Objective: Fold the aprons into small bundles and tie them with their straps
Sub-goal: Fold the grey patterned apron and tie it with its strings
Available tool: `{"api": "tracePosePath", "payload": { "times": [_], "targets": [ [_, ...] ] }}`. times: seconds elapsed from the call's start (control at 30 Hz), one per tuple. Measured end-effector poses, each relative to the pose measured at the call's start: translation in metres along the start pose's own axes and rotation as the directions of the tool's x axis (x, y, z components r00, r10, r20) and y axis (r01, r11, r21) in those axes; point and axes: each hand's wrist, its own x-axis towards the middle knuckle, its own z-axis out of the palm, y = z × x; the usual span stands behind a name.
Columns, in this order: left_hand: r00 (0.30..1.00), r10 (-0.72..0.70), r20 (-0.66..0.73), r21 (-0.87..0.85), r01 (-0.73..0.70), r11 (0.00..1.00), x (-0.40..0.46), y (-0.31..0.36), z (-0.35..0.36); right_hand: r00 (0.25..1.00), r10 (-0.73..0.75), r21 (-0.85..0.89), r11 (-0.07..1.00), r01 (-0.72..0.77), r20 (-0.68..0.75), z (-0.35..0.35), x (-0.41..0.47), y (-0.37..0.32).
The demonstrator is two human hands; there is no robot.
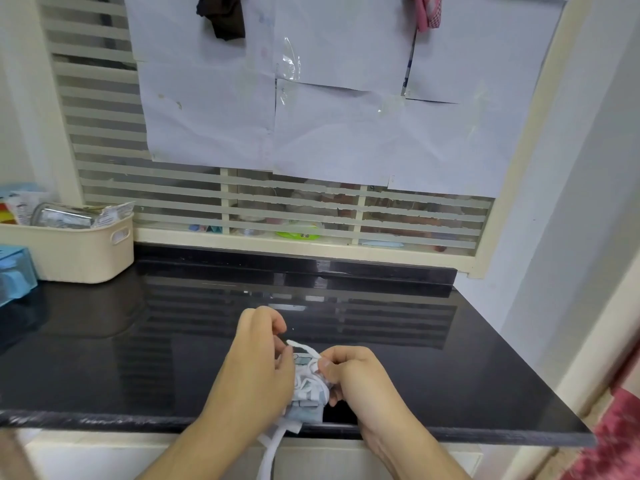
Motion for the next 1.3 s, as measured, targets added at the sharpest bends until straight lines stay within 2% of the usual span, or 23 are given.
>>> {"api": "tracePosePath", "payload": {
  "times": [0.1,0.2,0.33,0.5,0.63,0.73,0.87,1.03,1.3],
  "targets": [
    [0.980,0.163,0.116,0.121,-0.177,0.977,-0.007,0.001,0.002,1.000,0.010,-0.004,1.000,-0.010,-0.014,0.002,0.000,0.001],
    [0.970,0.108,0.218,0.245,-0.161,0.956,-0.004,0.003,0.002,0.999,0.020,0.005,1.000,-0.020,-0.037,0.004,0.001,0.002],
    [0.968,0.074,0.240,0.288,-0.144,0.947,0.000,0.011,0.002,0.998,0.018,-0.032,0.999,-0.020,-0.056,0.008,0.002,0.000],
    [0.960,0.031,0.278,0.421,-0.151,0.895,0.002,0.017,0.007,0.998,-0.022,-0.026,0.999,0.020,-0.059,0.005,-0.002,0.002],
    [0.960,0.023,0.281,0.440,-0.150,0.885,-0.002,0.010,0.007,0.986,-0.066,0.040,0.997,0.073,-0.153,0.000,-0.007,0.012],
    [0.968,0.031,0.250,0.423,-0.137,0.896,-0.008,0.007,0.008,0.970,-0.034,0.084,0.995,0.056,-0.241,0.003,-0.005,0.025],
    [0.973,0.016,0.231,0.424,-0.115,0.898,-0.012,0.002,0.010,0.948,-0.019,0.011,1.000,0.023,-0.317,0.009,-0.003,0.036],
    [0.975,-0.011,0.221,0.427,-0.086,0.900,-0.013,0.001,0.010,0.918,-0.081,-0.159,0.987,0.020,-0.387,0.007,-0.008,0.036],
    [0.976,0.002,0.220,0.437,-0.101,0.894,-0.013,-0.003,0.010,0.889,-0.088,-0.222,0.975,-0.016,-0.449,0.009,-0.010,0.034]
  ]
}}
